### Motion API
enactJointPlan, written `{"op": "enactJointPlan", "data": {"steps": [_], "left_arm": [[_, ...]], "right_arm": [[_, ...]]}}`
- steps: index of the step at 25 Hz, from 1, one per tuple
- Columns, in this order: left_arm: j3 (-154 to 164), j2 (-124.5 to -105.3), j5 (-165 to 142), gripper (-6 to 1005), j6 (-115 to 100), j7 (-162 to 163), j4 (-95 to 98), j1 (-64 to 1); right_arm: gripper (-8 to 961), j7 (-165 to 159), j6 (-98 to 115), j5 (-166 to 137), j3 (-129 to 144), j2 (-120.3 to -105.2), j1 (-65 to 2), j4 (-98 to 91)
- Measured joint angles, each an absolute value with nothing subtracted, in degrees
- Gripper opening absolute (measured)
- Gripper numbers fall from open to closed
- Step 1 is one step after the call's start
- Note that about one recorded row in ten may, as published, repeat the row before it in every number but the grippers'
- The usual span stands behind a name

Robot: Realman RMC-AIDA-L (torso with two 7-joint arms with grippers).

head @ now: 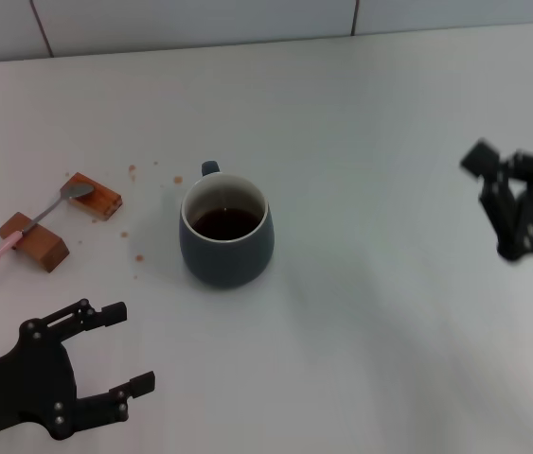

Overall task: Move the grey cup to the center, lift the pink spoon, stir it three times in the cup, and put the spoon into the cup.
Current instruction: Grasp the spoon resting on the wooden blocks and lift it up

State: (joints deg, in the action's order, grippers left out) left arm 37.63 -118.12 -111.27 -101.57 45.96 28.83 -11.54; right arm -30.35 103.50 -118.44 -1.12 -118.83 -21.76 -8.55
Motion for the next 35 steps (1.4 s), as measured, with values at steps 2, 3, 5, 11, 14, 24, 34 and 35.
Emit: {"op": "enactJointPlan", "data": {"steps": [2,3,5,11,14,24,34,35], "left_arm": [[37.65,-118.12,-111.27,830,-101.63,45.96,28.83,-11.57],[37.65,-118.13,-111.31,830,-101.7,45.92,28.82,-11.59],[37.72,-118.17,-111.35,830,-101.71,45.88,28.75,-11.6],[38.02,-118.34,-111.67,830,-101.61,45.51,28.27,-11.6],[38.12,-118.45,-111.71,830,-101.38,45.47,28.05,-11.72],[38.14,-118.39,-111.71,829,-101.27,45.42,27.59,-11.78],[38.15,-118.39,-111.71,829,-101.44,45.32,27.59,-11.7],[38.14,-118.38,-111.71,829,-101.45,45.32,27.59,-11.67]], "right_arm": [[56,-32.45,106.28,-121.8,0.69,-118.78,-20.53,-11.96],[56,-33.06,107.23,-123.51,2.02,-118.78,-19.98,-13.45],[57,-33.5,107.64,-125.96,4.04,-118.86,-19.31,-15.12],[60,-34.68,104.0,-134.54,7.45,-118.91,-19.47,-16.03],[61,-35.69,101.98,-138.06,7.6,-118.94,-20.34,-16.07],[334,-35.43,97.94,-139.88,8.27,-119.36,-20.03,-15.26],[676,-35.42,96.07,-140.04,9.67,-119.34,-20.24,-14.05],[676,-35.42,96.04,-140.04,9.67,-119.35,-20.27,-14.03]]}}
